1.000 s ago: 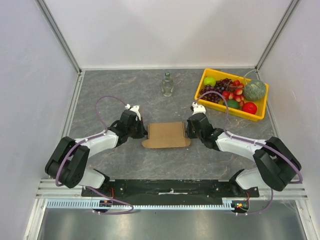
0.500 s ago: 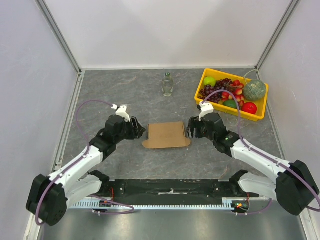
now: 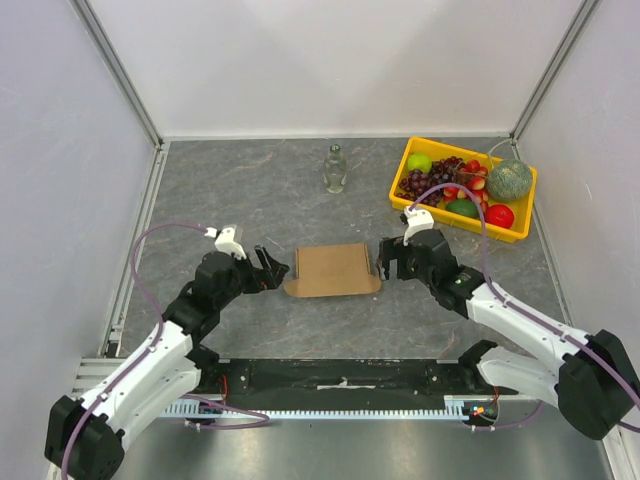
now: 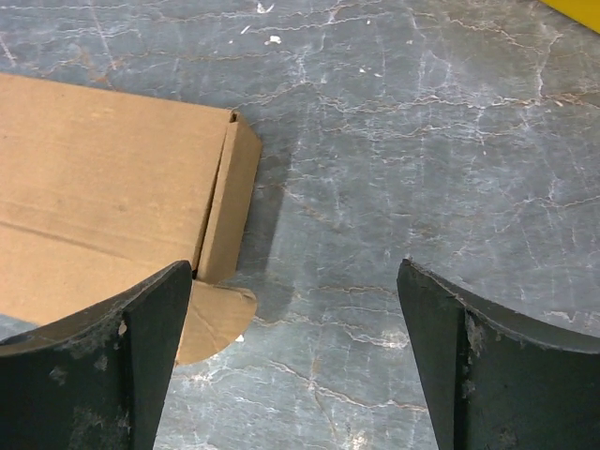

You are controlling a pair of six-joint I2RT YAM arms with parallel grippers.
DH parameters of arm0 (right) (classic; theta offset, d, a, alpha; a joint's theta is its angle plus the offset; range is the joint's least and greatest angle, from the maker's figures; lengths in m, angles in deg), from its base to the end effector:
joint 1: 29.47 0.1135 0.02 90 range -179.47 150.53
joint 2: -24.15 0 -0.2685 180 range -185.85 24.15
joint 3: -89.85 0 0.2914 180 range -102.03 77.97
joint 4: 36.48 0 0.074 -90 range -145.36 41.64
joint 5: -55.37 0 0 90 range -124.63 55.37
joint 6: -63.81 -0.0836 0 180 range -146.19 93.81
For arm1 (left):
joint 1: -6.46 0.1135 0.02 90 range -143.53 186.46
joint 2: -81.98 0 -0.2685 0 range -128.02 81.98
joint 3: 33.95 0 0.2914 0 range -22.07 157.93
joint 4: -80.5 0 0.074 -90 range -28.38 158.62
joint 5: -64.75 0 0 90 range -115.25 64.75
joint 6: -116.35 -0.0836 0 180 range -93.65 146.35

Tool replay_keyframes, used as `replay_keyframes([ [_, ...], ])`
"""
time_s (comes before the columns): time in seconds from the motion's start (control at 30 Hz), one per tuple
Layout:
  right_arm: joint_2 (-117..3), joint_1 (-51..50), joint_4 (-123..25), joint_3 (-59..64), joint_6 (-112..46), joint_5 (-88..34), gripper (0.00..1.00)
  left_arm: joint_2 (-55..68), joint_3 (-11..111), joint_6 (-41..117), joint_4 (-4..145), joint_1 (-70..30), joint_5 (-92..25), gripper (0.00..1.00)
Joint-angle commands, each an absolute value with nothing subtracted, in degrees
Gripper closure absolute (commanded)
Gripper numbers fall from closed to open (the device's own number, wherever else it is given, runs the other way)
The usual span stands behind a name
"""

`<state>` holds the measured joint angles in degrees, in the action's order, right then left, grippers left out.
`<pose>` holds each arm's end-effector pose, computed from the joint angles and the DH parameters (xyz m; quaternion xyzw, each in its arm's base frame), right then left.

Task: Fold the paper box

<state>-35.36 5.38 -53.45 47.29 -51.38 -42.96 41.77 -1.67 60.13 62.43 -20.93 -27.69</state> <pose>0.2470 0.1572 0.1725 -0.0401 0.8800 0.1791 0.4380 0.2160 -0.1159 0.1776 -0.0360 0.8472 -0.2851 0.4469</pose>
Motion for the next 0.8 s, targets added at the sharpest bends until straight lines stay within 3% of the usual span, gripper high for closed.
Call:
replay_keyframes([
  [0.0,-38.5,5.2,-57.2,42.2,-51.3,-46.7,0.02,41.5,0.9,63.0,58.7,-20.8,-22.1,0.05],
  [0.3,-38.6,5.2,-55.7,43.0,-53.5,-46.4,0.02,43.0,1.7,62.7,57.3,-20.9,-22.6,0.03],
  [0.6,-36.0,5.3,-55.5,43.6,-53.2,-36.5,0.06,40.0,1.0,60.2,63.2,-21.3,-35.7,0.03],
  [0.77,-38.2,7.5,-54.1,44.1,-55.4,-34.8,0.09,39.1,0.0,60.0,61.0,-23.4,-31.8,0.04],
])
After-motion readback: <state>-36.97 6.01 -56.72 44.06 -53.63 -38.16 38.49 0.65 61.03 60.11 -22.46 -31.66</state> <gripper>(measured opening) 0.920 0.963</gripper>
